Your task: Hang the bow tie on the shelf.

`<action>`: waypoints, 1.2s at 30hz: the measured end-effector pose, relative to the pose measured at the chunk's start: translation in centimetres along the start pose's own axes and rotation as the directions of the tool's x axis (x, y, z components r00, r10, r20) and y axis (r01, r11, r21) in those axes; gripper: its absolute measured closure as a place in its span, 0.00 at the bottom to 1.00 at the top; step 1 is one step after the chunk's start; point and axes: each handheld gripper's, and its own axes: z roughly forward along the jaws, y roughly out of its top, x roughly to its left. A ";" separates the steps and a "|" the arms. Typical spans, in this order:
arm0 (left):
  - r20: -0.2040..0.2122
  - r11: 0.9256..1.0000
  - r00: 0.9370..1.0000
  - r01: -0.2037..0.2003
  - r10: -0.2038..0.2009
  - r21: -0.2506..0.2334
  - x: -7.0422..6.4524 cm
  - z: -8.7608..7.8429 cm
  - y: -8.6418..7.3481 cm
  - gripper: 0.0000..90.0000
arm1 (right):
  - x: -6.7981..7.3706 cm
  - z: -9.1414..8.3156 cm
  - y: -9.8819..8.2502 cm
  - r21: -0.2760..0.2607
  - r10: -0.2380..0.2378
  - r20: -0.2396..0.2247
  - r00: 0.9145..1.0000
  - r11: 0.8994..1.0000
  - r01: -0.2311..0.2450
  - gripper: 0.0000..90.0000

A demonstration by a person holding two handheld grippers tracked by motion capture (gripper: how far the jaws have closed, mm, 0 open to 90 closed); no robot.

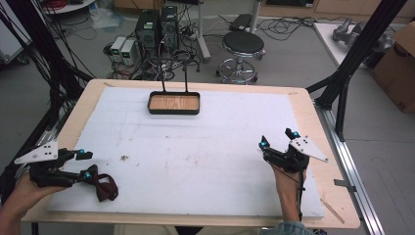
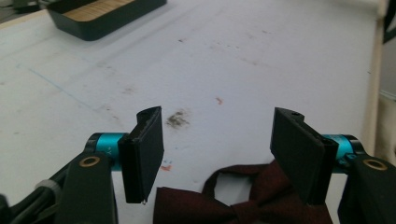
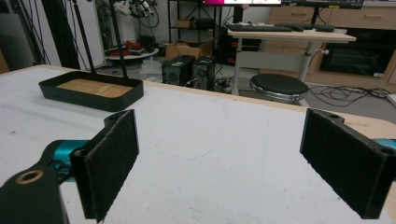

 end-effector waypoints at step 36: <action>0.192 0.990 0.979 -0.090 0.068 0.108 -0.1 2.0 -3.9 0.59 | 0.0 0.1 -0.1 0.011 0.012 -0.019 1.000 1.000 -0.012 0.12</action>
